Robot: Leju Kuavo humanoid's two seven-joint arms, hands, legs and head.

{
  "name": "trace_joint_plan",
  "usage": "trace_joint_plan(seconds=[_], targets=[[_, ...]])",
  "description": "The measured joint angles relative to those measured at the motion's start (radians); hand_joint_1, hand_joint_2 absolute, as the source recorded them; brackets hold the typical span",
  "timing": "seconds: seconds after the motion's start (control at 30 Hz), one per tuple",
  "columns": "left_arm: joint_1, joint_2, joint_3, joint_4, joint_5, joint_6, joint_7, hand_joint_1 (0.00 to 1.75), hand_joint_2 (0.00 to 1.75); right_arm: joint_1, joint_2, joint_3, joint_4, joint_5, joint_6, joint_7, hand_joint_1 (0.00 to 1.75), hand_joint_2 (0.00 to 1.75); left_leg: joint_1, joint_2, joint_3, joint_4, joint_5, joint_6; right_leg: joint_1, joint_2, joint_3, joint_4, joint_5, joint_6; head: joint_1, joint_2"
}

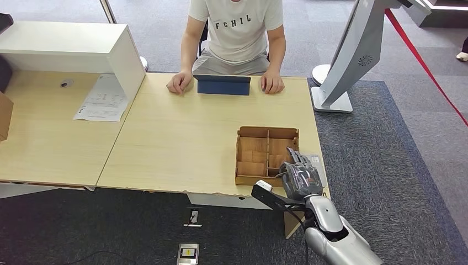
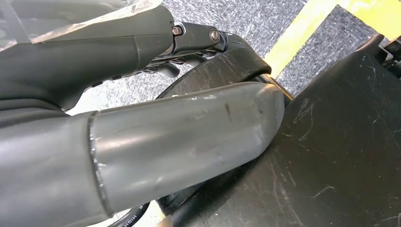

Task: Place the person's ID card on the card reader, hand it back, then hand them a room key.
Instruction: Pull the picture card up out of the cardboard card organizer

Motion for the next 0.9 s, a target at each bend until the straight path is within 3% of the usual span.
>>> trace_joint_plan(seconds=[0.3,0.67,0.9], targets=[[0.000,0.000,0.000,0.000,0.000,-0.001,0.000,0.00,0.00,0.002,0.001,0.000,0.000,0.010,-0.010,-0.010,1.75,1.75,0.000,0.000,0.000,0.000,0.000,0.000,0.000,0.000,0.000,0.000,0.000,0.000,0.000,0.000],[0.001,-0.003,0.000,0.000,0.002,0.003,0.000,0.00,0.00,0.004,0.002,-0.004,-0.023,0.037,-0.118,-0.071,1.75,1.75,0.000,0.000,0.000,0.000,0.000,0.000,0.000,0.000,0.000,0.000,0.000,0.000,0.000,0.000],[0.001,-0.003,0.000,0.000,0.005,0.004,0.001,0.00,0.00,0.002,0.001,-0.009,-0.047,0.045,-0.131,-0.086,1.75,1.75,0.000,0.000,0.000,0.000,0.000,0.000,0.000,0.000,0.000,0.000,0.000,0.000,0.000,0.000]])
